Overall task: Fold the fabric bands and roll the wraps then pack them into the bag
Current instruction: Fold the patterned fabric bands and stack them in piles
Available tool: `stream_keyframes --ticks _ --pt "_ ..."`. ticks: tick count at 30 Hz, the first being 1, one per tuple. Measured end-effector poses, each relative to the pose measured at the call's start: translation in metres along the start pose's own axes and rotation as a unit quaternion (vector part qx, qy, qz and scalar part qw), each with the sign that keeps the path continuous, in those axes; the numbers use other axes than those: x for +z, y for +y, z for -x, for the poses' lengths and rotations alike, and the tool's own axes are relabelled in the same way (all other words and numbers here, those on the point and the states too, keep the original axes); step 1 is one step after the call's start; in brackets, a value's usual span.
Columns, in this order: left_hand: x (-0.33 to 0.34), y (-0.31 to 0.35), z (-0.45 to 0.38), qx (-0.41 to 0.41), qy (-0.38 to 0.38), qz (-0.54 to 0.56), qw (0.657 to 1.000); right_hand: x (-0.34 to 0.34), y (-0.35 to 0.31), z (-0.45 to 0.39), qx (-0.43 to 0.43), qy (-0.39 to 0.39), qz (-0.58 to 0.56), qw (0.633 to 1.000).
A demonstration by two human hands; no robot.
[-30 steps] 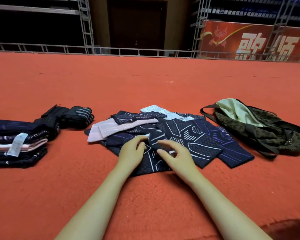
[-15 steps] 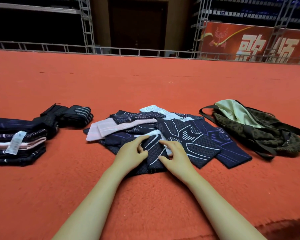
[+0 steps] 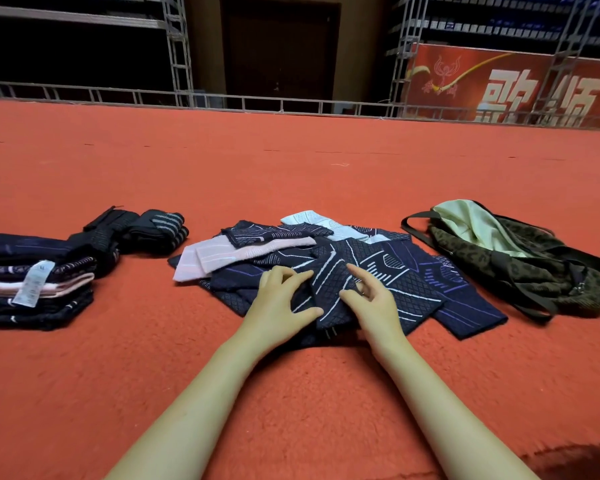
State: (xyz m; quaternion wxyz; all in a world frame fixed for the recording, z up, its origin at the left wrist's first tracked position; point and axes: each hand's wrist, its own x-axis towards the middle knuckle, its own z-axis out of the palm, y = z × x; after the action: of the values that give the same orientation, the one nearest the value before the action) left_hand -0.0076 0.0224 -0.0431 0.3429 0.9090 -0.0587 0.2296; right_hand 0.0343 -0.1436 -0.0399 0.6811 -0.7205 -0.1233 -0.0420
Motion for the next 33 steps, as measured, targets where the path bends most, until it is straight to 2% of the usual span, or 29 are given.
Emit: stream_keyframes --ticks 4,6,8,10,13,15,18,20,23,26,30,33 --pt "0.011 0.009 0.001 -0.012 -0.049 0.003 0.999 -0.001 -0.007 0.004 -0.033 -0.022 -0.008 0.999" --pt "0.011 0.013 0.000 -0.050 -0.051 0.058 0.996 0.002 -0.013 0.009 -0.042 -0.071 -0.023 0.996" --pt "0.009 0.011 -0.005 -0.128 -0.041 0.169 0.976 0.004 -0.015 0.013 -0.048 -0.115 -0.021 0.992" --pt "0.004 0.010 -0.009 -0.206 -0.019 0.273 0.940 0.006 -0.014 0.016 -0.077 -0.141 0.043 0.986" --pt "-0.004 0.006 -0.013 -0.255 0.017 0.281 0.925 0.010 -0.005 0.017 -0.108 -0.160 0.150 0.970" --pt "-0.008 0.005 -0.012 -0.246 0.027 0.232 0.941 0.012 -0.002 0.018 -0.111 -0.171 0.167 0.965" --pt "-0.009 0.000 -0.009 -0.209 0.064 0.072 0.973 0.012 0.000 0.019 -0.105 -0.181 0.199 0.957" --pt "-0.009 -0.005 -0.008 -0.194 0.079 -0.018 0.978 0.014 0.000 0.019 -0.080 -0.183 0.207 0.958" --pt "-0.006 -0.006 -0.007 -0.191 0.054 -0.052 0.979 0.018 0.005 0.018 -0.058 -0.196 0.211 0.956" --pt "-0.005 -0.009 -0.006 -0.189 0.046 -0.024 0.981 0.019 0.009 0.017 -0.050 -0.210 0.201 0.956" --pt "-0.016 -0.010 -0.003 -0.190 0.066 0.089 0.976 0.017 0.006 0.020 -0.045 -0.200 0.187 0.961" --pt "-0.028 -0.004 0.002 -0.203 0.029 0.179 0.962 0.014 -0.003 0.025 -0.045 -0.202 0.133 0.969"
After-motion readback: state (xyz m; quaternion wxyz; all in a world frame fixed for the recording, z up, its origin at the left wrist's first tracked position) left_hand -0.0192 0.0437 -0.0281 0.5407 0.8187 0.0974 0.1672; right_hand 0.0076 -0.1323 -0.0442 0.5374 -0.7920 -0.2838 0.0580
